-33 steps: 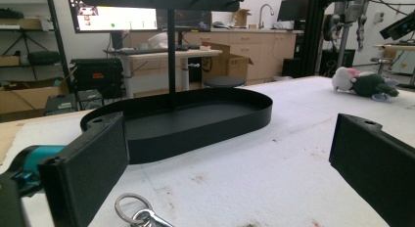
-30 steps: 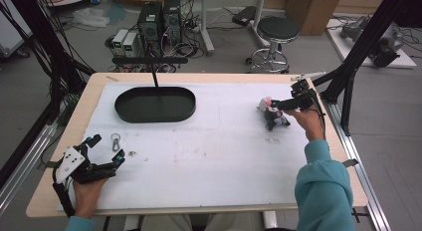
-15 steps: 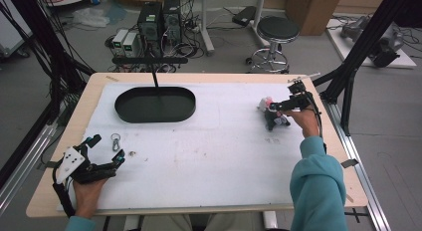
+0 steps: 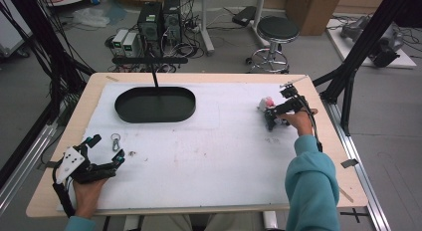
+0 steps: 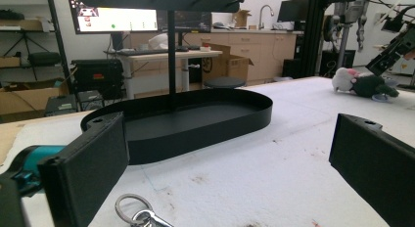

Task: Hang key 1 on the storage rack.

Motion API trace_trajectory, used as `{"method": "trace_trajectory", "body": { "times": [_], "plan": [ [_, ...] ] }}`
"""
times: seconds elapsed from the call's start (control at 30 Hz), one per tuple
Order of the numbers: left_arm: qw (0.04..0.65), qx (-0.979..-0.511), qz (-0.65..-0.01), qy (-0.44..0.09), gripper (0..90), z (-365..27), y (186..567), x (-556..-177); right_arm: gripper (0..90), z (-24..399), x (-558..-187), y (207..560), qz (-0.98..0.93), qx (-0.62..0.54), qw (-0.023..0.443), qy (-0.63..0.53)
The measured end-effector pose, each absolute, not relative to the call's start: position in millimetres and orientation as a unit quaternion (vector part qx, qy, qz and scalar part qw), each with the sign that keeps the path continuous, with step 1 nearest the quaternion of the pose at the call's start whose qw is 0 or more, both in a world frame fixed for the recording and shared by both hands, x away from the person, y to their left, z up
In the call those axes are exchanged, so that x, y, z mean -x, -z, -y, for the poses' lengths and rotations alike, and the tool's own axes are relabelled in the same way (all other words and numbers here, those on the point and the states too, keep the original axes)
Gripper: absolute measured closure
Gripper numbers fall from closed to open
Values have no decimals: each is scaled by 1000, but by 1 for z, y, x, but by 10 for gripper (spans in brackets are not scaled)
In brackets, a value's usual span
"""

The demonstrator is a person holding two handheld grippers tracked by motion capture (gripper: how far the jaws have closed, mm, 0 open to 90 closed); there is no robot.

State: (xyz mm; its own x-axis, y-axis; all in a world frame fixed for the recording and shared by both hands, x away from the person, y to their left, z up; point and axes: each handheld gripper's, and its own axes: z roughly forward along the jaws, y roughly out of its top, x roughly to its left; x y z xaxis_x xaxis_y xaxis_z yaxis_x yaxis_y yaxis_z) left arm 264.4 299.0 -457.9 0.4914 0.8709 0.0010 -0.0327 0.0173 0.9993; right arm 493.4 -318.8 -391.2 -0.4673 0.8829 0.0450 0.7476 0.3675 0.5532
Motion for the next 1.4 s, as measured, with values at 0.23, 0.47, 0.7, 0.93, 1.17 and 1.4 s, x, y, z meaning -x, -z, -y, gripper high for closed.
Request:
{"method": "trace_trajectory", "body": {
  "times": [0.23, 0.47, 0.7, 0.93, 1.17, 1.4],
  "plan": [
    [621, -601, -348, -364, 17, -299, 458, -264, 8, 320, -496, 396, -812, -509, 126, -255],
    [622, -600, -348, -363, 17, -299, 458, -264, 8, 317, -499, 403, -813, -517, 108, -245],
    [622, -601, -347, -363, 17, -299, 458, -264, 9, 315, -500, 409, -816, -523, 99, -228],
    [622, -600, -348, -363, 17, -299, 458, -264, 48, 316, -502, 411, -812, -532, 91, -224],
    [622, -601, -347, -363, 17, -299, 458, -264, 192, 316, -502, 413, -811, -535, 75, -225],
    [622, -601, -347, -363, 17, -299, 458, -264, 312, 314, -502, 412, -804, -545, 74, -224]
  ]
}}
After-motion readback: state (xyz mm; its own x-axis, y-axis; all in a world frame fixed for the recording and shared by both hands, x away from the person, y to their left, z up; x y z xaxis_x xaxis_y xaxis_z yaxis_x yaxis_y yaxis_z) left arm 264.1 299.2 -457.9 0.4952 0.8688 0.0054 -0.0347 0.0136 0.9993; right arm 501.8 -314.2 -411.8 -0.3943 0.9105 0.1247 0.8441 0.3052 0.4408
